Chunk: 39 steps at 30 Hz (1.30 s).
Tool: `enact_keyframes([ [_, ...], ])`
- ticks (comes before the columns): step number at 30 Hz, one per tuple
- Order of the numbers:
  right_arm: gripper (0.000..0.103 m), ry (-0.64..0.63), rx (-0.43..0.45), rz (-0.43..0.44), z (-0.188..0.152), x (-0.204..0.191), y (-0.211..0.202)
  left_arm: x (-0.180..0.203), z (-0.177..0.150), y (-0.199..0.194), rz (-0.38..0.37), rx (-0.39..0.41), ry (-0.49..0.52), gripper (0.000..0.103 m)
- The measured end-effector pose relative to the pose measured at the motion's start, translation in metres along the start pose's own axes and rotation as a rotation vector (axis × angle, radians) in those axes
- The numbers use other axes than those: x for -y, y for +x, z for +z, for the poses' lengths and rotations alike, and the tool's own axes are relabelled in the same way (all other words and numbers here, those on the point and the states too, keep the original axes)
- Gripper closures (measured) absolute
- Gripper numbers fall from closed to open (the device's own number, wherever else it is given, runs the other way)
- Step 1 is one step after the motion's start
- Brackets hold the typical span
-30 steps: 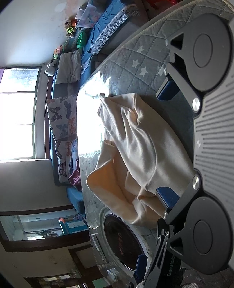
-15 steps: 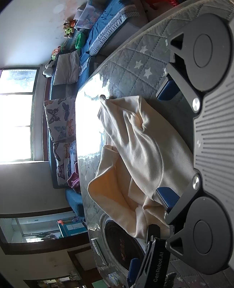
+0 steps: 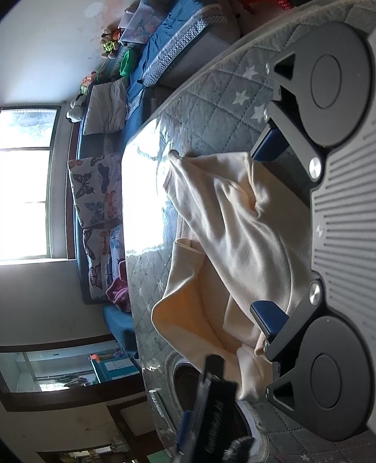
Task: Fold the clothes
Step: 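Close the left tool on the sweatshirt edge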
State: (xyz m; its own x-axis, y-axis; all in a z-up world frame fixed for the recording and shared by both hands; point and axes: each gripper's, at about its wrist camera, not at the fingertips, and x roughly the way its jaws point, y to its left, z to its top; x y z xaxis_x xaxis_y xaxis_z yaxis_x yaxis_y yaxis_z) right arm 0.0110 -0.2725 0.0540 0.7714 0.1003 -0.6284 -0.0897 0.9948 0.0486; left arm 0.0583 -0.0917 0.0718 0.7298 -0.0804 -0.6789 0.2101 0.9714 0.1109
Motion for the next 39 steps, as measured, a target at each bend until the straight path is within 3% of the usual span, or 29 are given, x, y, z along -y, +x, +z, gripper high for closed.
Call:
enact_keyframes([
  [8, 0.000, 0.013, -0.025, 0.006, -0.001, 0.002, 0.011, -0.005, 0.033, 0.033, -0.063, 0.037, -0.012, 0.001],
  [12, 0.000, 0.027, -0.031, 0.007, 0.000, 0.004, 0.014, 0.002, 0.044, 0.050, -0.083, 0.038, 0.037, 0.012],
  [17, 0.000, 0.028, -0.030, 0.020, 0.003, 0.003, 0.019, 0.011, 0.048, 0.078, -0.103, -0.003, 0.098, 0.049],
  [19, 0.000, 0.021, -0.026, 0.028, 0.005, 0.001, 0.020, 0.011, 0.047, 0.084, -0.126, -0.016, 0.095, 0.078],
  [22, 0.000, 0.009, -0.013, 0.048, 0.008, -0.004, 0.021, 0.006, 0.045, 0.083, -0.152, -0.006, 0.078, 0.093],
  [32, 0.000, -0.075, 0.015, 0.162, 0.011, -0.033, 0.018, -0.031, 0.033, 0.041, -0.151, 0.087, -0.021, 0.097],
  [39, 0.000, -0.146, 0.028, 0.261, 0.010, -0.059, 0.008, -0.085, 0.004, -0.004, -0.076, 0.135, -0.156, 0.097],
])
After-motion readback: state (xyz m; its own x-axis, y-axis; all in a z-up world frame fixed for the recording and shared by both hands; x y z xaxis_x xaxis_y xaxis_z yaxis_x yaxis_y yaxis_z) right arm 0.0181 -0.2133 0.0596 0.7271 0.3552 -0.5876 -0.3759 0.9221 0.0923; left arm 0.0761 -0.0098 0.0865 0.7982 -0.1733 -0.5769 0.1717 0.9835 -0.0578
